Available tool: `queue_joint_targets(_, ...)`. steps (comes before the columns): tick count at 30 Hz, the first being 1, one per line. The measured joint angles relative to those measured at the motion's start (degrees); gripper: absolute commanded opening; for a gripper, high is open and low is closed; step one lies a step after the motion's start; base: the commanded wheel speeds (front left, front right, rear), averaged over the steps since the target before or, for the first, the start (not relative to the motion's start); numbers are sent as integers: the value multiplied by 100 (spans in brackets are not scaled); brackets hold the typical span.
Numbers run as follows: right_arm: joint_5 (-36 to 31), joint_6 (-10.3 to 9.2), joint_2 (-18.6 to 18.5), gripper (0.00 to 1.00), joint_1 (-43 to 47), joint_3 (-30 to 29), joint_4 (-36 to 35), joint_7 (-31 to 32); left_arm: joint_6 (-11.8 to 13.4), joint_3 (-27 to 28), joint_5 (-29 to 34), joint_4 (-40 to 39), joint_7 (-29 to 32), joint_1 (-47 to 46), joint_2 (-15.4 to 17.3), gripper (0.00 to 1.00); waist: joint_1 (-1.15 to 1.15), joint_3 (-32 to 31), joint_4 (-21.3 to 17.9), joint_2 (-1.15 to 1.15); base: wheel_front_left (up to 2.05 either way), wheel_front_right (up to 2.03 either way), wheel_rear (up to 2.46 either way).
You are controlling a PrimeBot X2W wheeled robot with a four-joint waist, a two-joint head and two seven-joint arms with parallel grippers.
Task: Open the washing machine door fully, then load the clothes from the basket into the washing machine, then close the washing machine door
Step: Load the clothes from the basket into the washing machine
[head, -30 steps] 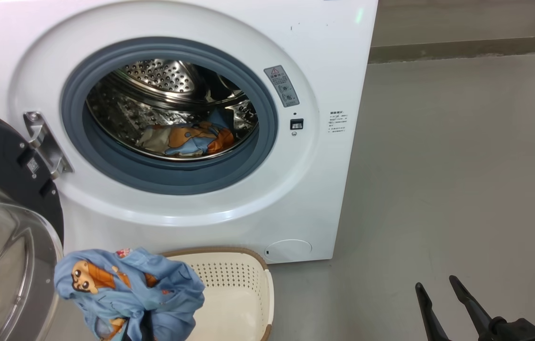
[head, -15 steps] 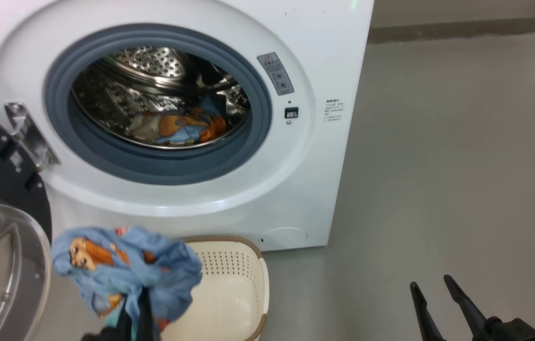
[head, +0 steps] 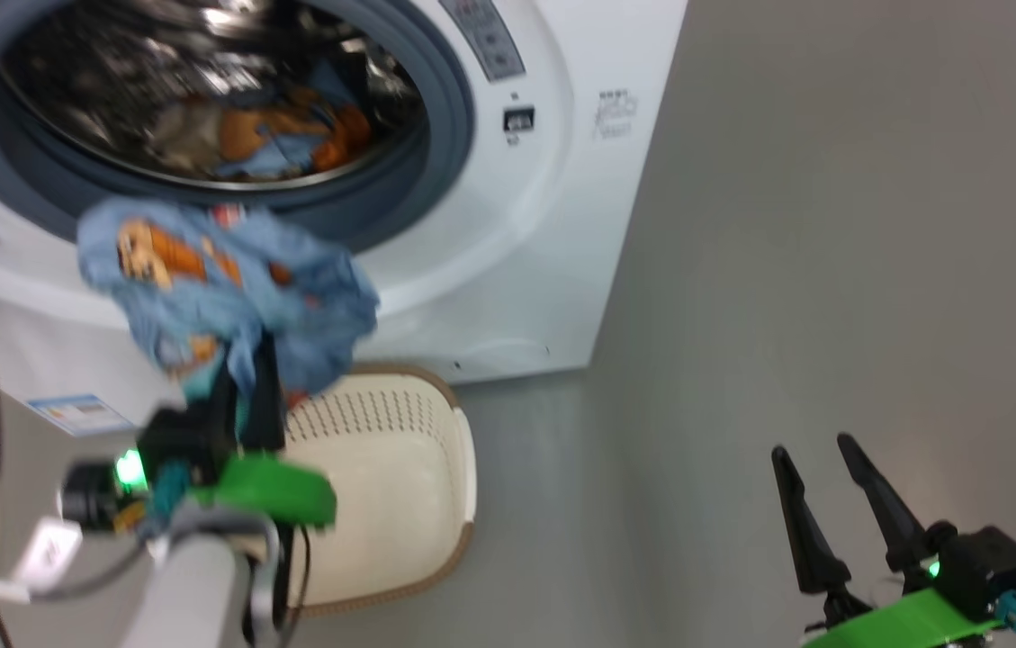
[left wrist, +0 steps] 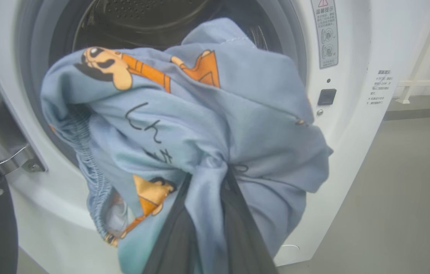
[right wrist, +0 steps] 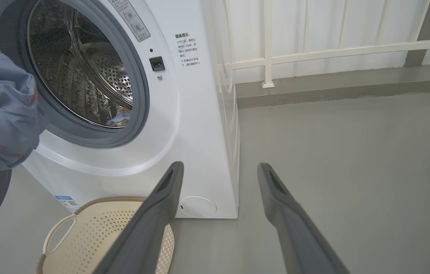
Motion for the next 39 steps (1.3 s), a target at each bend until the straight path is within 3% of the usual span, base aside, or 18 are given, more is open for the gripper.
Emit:
queue_joint_targets(9,219,0,10,100,-622,183,41,0,7,397,298,977,-1,-2013,245,0,0,934,-299,0,0,0,0)
queue_joint_targets(25,560,0,98,100,-1118,649,341,0,115,530,950,3137,0,-5128,1472,0,0,2284,-1277,0,0,0,0)
queue_joint_targets(39,717,0,94,100,-1170,846,387,0,180,365,1290,4244,0,-6628,2216,0,0,3132,-2004,0,0,0,0)
